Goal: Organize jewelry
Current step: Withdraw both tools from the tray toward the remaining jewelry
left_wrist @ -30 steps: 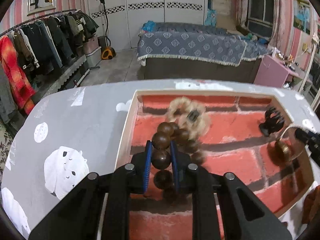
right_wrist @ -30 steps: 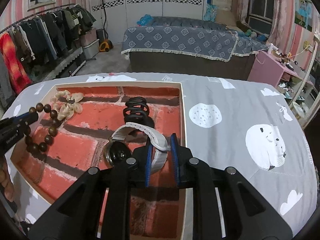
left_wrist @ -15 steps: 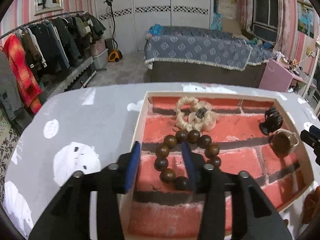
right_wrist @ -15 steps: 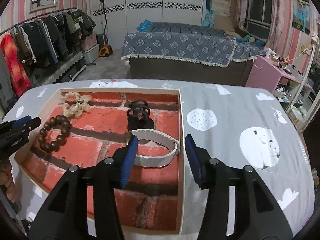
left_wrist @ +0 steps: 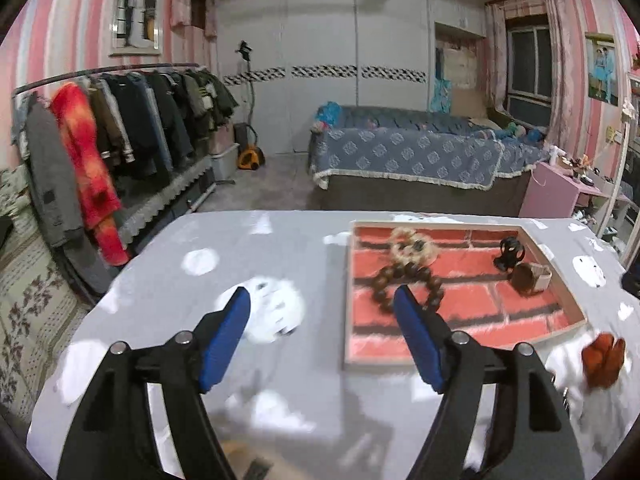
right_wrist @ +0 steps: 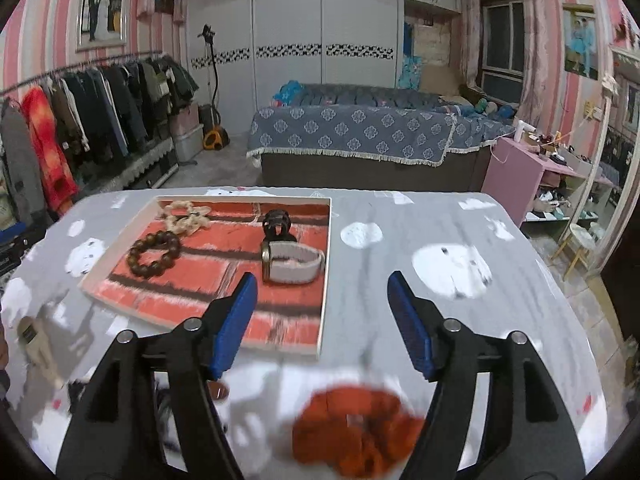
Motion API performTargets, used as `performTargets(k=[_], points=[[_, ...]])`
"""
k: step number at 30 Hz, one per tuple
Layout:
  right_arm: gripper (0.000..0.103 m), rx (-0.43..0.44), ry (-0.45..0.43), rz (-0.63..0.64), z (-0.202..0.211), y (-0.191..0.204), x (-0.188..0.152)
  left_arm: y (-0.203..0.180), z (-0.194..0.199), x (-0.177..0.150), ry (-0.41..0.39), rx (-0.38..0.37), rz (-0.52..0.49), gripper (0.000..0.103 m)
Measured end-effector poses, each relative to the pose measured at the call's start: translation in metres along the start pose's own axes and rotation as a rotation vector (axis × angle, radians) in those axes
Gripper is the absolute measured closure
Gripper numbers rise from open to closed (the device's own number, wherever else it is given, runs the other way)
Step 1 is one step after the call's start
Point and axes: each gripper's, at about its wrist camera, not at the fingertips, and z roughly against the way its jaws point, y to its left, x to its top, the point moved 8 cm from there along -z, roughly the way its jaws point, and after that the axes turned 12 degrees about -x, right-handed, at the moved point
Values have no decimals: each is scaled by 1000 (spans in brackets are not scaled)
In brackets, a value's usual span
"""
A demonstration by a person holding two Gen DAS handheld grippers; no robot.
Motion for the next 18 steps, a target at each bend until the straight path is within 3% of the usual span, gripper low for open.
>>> performTargets(k=[3, 9, 13, 18], points=[[28, 6, -12, -24, 28, -11, -25, 11, 26, -27, -3, 21, 10, 28], [28, 15, 16, -87, 59, -27, -87, 22, 71, -93, 30, 69, 8, 25], [28, -4, 42, -58, 72, -26, -117, 30, 75, -120, 77, 70, 28, 25], [28, -9, 77, -54, 68, -27, -132, 39, 66, -130, 116, 47, 86, 25]])
